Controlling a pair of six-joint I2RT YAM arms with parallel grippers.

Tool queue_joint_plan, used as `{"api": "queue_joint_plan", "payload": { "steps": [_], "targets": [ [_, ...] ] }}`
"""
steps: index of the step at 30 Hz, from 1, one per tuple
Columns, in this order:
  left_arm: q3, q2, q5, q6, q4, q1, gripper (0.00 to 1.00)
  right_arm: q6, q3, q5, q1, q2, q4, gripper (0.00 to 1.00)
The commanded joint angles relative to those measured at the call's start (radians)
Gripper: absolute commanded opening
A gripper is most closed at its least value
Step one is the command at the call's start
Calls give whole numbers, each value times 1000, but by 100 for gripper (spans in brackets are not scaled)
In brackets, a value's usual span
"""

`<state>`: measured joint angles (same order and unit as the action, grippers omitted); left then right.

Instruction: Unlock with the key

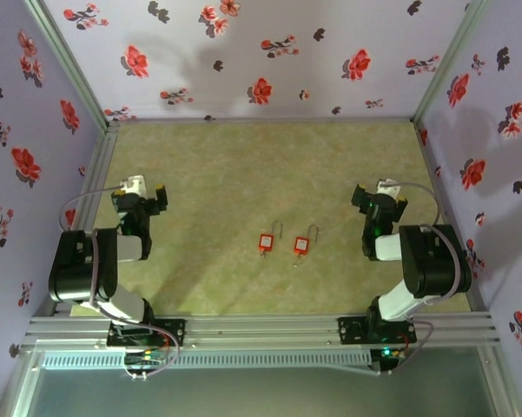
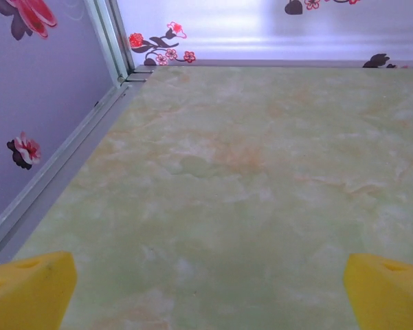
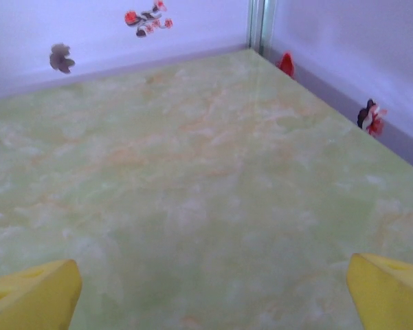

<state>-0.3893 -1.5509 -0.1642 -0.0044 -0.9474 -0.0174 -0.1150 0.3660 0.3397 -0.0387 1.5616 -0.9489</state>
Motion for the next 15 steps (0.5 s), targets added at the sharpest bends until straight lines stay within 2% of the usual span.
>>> {"api": "queue_joint_plan", "payload": {
  "steps": [1,4,6,8,15],
  "targets": [
    [0,11,49,-22,60,-1,100,4,-11,0,3,16,-29,99],
    [3,10,49,-22,56,-1,100,2,14,1,-1,-13,71,99],
    [1,10,49,-22,57,-2,100,14,2,1,-4,6,10,99],
    [1,11,48,-21,56,-1,100,2,16,1,-2,-5,59,99],
    [8,12,49,-43,43,-1,100,7,4,1,-1,-4,33,99]
  ]
}}
